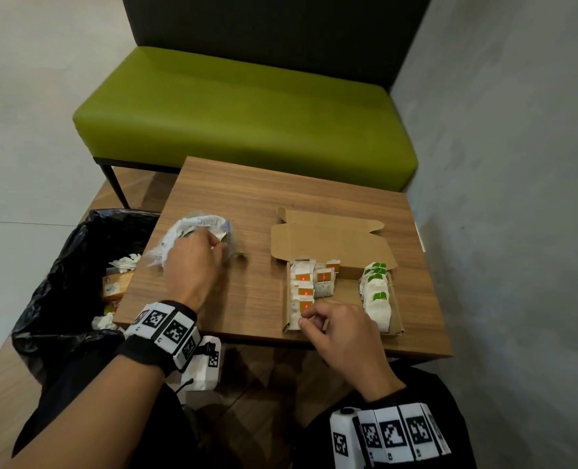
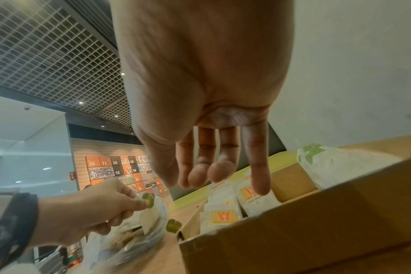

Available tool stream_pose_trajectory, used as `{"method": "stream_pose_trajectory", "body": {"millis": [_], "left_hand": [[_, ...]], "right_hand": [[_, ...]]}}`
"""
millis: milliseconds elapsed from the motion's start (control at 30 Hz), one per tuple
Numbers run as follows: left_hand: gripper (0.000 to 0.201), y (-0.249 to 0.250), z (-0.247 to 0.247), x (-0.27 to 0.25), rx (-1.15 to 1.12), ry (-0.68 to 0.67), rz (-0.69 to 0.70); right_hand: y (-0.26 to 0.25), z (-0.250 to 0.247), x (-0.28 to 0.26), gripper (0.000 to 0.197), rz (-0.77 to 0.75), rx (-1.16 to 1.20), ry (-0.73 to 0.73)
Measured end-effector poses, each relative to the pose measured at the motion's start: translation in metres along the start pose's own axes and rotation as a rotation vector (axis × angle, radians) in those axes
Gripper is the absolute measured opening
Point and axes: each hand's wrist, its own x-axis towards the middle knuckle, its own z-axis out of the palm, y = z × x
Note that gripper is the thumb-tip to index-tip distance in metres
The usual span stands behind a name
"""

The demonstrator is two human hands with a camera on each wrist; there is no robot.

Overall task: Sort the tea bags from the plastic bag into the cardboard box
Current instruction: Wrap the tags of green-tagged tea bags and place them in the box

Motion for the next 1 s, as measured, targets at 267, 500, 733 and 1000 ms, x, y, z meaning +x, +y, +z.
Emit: {"method": "stream_pose_trajectory", "body": {"millis": [267, 500, 733, 1000], "left_hand": [[0.017, 0.019, -0.034, 0.004, -0.346, 0.011, 0.142], [0.015, 0.022, -0.021, -0.016, -0.479, -0.150, 0.121], [0.014, 0.014, -0.004, -0.035, -0.707, -0.424, 0.097], [0.015, 0.005, 0.001, -0.037, -0.828, -0.521, 0.130]], "right_hand": [[-0.008, -0.002, 0.016, 0.021, -0.021, -0.012, 0.063], [-0.019, 0.009, 0.026, 0.036, -0.038, 0.077, 0.076], [-0.030, 0.021, 0.041, 0.058, -0.032, 0.237, 0.094], [-0.035, 0.027, 0.059, 0.020, -0.017, 0.329, 0.084]]}}
